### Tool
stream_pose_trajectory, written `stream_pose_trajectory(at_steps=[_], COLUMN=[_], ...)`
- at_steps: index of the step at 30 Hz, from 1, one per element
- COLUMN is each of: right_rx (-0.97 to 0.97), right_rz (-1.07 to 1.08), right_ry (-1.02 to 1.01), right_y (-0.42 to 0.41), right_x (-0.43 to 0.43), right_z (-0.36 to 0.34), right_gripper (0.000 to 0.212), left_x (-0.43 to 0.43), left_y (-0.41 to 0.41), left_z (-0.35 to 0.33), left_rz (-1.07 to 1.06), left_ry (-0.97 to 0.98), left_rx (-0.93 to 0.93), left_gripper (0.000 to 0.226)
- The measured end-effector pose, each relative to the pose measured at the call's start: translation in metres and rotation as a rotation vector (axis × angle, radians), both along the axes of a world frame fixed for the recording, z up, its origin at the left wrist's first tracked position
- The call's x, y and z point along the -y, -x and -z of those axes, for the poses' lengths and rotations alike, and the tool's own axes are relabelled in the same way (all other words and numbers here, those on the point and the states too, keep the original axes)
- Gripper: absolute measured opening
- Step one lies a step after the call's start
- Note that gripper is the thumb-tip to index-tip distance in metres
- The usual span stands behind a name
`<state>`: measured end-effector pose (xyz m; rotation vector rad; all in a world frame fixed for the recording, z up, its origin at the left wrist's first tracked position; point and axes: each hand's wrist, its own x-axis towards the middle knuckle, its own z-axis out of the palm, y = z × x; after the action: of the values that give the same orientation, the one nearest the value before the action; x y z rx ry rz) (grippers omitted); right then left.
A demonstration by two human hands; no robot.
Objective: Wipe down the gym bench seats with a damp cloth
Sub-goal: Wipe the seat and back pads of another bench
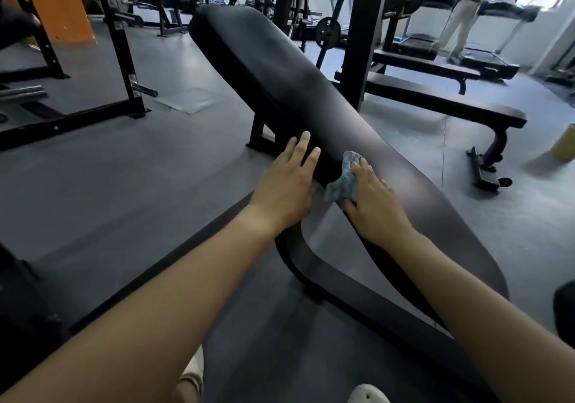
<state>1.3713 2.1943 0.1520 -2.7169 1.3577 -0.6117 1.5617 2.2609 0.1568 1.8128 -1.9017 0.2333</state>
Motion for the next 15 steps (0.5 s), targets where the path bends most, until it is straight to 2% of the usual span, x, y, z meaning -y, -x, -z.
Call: stream_pose_trajectory(at_steps=[5,8,12,15], right_rx=[0.025,0.063,0.068,0.113], right_rz=[0.048,0.083,0.127,0.185], right_ry=[-0.019,0.029,0.043,0.031], right_y=[0.026,0.039,0.057,0.080], right_x=[-0.017,-0.029,-0.053,-0.077], right_z=[0.004,0.009,0.016,0.019], right_gripper=[0.054,0.038,0.031,0.017], left_x=[-0.011,-0.022,-0.035,-0.045], left_y=[0.019,0.039,0.064,0.088], left_z=[-0.003,0.000,0.008,0.013], left_rz=[-0.005,0.038,0.095,0.156], left_ry=[-0.057,-0.102,-0.150,-0.158], left_rx=[-0.073,-0.116,-0.160,-0.253], left_gripper=[0.070,0.069,0.066,0.059])
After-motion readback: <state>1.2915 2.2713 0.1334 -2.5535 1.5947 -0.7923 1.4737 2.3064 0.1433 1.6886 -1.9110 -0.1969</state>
